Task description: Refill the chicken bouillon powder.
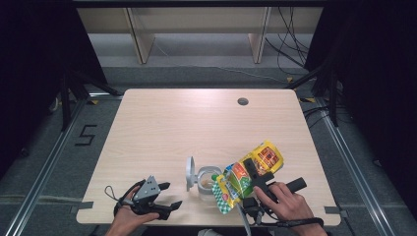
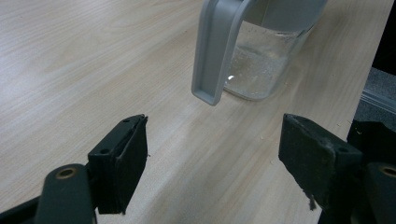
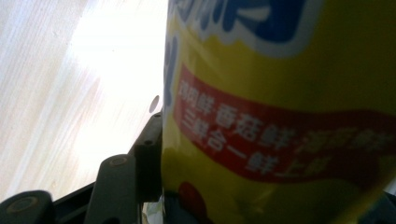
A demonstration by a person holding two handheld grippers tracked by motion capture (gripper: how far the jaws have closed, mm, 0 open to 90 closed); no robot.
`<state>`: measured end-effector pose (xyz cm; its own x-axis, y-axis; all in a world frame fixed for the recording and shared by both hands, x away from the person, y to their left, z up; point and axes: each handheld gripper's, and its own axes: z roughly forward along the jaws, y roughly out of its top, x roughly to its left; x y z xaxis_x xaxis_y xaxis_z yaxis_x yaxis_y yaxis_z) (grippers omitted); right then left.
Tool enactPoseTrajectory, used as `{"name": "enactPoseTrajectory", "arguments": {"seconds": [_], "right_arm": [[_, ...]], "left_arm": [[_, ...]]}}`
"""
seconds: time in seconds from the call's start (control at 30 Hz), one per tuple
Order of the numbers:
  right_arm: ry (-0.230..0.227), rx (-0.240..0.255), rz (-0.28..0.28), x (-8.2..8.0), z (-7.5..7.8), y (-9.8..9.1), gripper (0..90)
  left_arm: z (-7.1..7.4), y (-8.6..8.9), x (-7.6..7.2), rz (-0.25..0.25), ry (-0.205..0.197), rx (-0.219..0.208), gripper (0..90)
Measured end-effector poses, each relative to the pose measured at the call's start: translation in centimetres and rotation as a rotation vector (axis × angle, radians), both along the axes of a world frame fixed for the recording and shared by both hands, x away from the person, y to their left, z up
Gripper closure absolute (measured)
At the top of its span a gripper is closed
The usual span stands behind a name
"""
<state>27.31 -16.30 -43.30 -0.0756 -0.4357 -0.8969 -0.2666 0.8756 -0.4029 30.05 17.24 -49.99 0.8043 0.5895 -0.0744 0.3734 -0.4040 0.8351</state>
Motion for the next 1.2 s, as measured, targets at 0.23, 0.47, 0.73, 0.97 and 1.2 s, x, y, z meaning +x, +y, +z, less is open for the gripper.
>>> {"name": "enactPoseTrajectory", "arguments": {"seconds": [0.23,0.47,0.73,0.97,1.2], "right_arm": [[-0.007,0.011,-0.009,-0.12,-0.10,-0.11,46.5],[-0.012,-0.013,0.011,-0.11,-0.09,-0.02,46.6],[-0.036,-0.031,0.017,-0.22,0.02,0.03,46.7],[-0.042,-0.059,0.032,-0.20,0.29,0.06,47.7],[-0.028,-0.074,0.030,-0.09,0.01,0.25,48.2]], "left_arm": [[0.00,0.00,-0.01,0.005,-0.004,-0.002,23.4],[0.05,0.04,-0.01,0.007,-0.002,0.002,23.4],[0.00,-0.05,-0.13,0.020,0.012,-0.010,23.4],[-0.01,-0.06,-0.13,0.023,0.014,-0.013,23.4],[-0.01,-0.03,-0.09,0.014,0.005,-0.006,23.4]]}}
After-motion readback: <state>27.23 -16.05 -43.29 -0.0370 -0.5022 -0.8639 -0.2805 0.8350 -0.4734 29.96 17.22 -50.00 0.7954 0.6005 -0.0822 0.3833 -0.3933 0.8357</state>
